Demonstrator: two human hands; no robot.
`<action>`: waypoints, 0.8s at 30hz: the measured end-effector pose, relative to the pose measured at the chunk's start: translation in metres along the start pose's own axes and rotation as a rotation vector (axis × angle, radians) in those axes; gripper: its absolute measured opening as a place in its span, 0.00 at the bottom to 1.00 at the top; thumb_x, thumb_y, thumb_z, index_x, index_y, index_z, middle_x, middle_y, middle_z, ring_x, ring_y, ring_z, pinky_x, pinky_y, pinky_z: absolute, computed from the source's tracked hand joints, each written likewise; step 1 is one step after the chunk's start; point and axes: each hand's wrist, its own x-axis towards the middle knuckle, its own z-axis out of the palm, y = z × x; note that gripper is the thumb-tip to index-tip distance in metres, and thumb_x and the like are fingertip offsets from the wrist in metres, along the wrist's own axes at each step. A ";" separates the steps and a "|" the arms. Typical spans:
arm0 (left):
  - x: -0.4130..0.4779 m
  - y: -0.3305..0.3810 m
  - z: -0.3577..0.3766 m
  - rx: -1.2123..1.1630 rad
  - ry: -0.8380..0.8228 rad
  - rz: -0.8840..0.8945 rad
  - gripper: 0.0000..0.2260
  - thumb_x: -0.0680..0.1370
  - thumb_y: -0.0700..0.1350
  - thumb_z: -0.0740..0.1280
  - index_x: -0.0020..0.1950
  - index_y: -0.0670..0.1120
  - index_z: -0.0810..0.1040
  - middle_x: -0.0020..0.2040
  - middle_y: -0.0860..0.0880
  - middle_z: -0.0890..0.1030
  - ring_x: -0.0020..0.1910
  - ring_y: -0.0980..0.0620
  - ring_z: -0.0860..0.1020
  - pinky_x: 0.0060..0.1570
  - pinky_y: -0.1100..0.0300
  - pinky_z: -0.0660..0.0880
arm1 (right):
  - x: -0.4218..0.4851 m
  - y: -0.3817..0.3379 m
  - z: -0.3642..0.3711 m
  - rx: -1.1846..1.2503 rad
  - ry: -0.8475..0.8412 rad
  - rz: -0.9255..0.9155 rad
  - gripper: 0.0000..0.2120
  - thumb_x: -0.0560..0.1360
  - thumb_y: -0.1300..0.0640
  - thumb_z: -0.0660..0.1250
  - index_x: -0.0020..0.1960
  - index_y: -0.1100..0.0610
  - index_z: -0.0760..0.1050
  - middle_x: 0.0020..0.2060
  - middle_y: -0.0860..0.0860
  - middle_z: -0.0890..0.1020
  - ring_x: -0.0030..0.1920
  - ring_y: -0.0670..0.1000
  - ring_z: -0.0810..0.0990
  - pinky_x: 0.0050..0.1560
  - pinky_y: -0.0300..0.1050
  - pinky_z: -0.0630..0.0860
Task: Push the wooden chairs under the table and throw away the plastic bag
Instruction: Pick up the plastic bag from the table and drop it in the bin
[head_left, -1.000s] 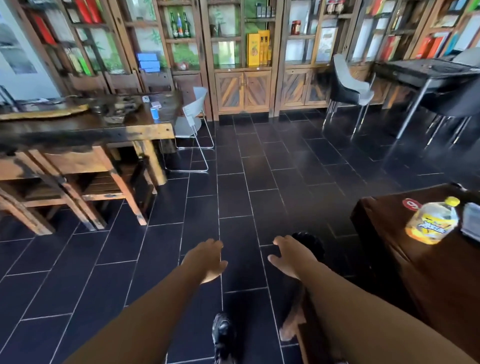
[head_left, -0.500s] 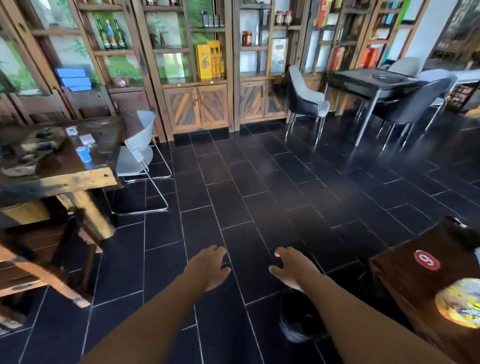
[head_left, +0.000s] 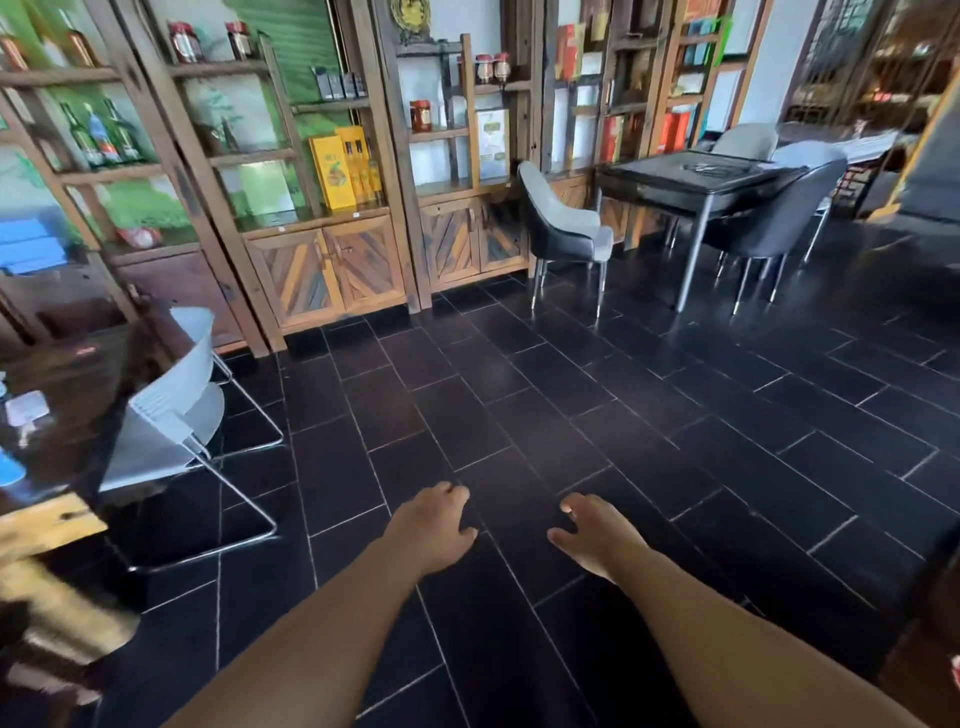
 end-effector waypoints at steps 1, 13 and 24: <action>0.026 0.001 -0.007 0.011 -0.007 0.002 0.22 0.78 0.55 0.64 0.69 0.48 0.69 0.64 0.50 0.73 0.62 0.48 0.73 0.59 0.50 0.74 | 0.022 0.002 -0.011 0.005 0.001 0.012 0.27 0.79 0.44 0.65 0.74 0.53 0.66 0.69 0.52 0.72 0.64 0.53 0.75 0.61 0.49 0.75; 0.302 0.097 -0.043 0.073 -0.085 0.321 0.20 0.79 0.55 0.64 0.67 0.48 0.70 0.64 0.51 0.73 0.62 0.48 0.73 0.56 0.51 0.74 | 0.161 0.102 -0.130 0.115 0.139 0.312 0.27 0.79 0.44 0.65 0.75 0.52 0.66 0.68 0.51 0.72 0.63 0.53 0.76 0.60 0.49 0.76; 0.541 0.284 -0.036 0.117 -0.240 0.825 0.20 0.80 0.53 0.64 0.69 0.47 0.69 0.63 0.51 0.74 0.61 0.48 0.74 0.56 0.50 0.75 | 0.228 0.241 -0.220 0.222 0.371 0.768 0.25 0.78 0.44 0.66 0.71 0.54 0.69 0.64 0.52 0.76 0.62 0.53 0.77 0.57 0.46 0.74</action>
